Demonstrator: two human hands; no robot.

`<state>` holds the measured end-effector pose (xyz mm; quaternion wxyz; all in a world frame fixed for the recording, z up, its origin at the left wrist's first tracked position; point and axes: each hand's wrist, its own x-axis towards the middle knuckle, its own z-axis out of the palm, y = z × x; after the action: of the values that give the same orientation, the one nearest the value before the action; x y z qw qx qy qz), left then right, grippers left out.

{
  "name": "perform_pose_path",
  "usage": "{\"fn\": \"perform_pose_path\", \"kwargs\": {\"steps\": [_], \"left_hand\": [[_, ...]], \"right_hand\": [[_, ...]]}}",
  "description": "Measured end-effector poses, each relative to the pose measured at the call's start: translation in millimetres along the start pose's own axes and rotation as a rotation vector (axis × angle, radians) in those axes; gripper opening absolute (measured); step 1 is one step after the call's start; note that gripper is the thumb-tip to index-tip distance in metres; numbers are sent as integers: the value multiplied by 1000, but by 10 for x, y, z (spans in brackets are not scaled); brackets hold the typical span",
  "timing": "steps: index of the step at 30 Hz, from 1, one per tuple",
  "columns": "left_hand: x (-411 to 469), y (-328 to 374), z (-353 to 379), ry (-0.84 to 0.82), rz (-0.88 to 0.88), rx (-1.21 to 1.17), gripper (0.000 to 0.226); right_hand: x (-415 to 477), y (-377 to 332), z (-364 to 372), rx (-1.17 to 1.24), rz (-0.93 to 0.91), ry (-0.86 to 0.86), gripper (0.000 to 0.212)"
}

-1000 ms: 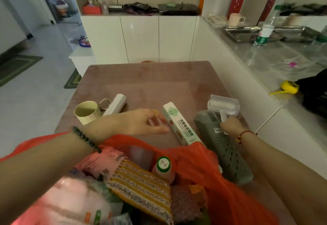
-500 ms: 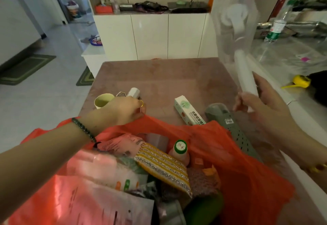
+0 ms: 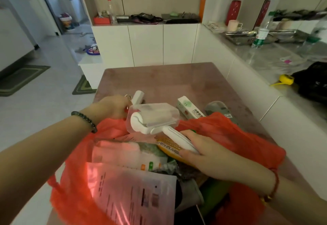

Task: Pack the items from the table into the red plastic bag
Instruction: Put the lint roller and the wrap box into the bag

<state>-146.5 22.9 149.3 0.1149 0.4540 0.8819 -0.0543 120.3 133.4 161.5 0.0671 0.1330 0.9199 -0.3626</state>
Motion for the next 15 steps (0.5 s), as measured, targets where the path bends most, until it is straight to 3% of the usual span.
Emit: {"fn": "perform_pose_path", "kwargs": {"steps": [4,10,12,14,15], "left_hand": [[4,-85,-41,190,38,-307,6],[78,-175,53,316,77,-433,14],[51,-195,52,307,121,-479,7],[35,-220,44,307,162,-509,8],[28,-230,36,307,178,-516,7]], "right_hand": [[264,-172,52,-13,73,-80,33],[560,-149,20,-157,127,-338,39],[560,-100,-68,-158,104,-229,40],[605,12,-210,-282,59,78,32],[642,83,-297,-427,53,232,40]]}}
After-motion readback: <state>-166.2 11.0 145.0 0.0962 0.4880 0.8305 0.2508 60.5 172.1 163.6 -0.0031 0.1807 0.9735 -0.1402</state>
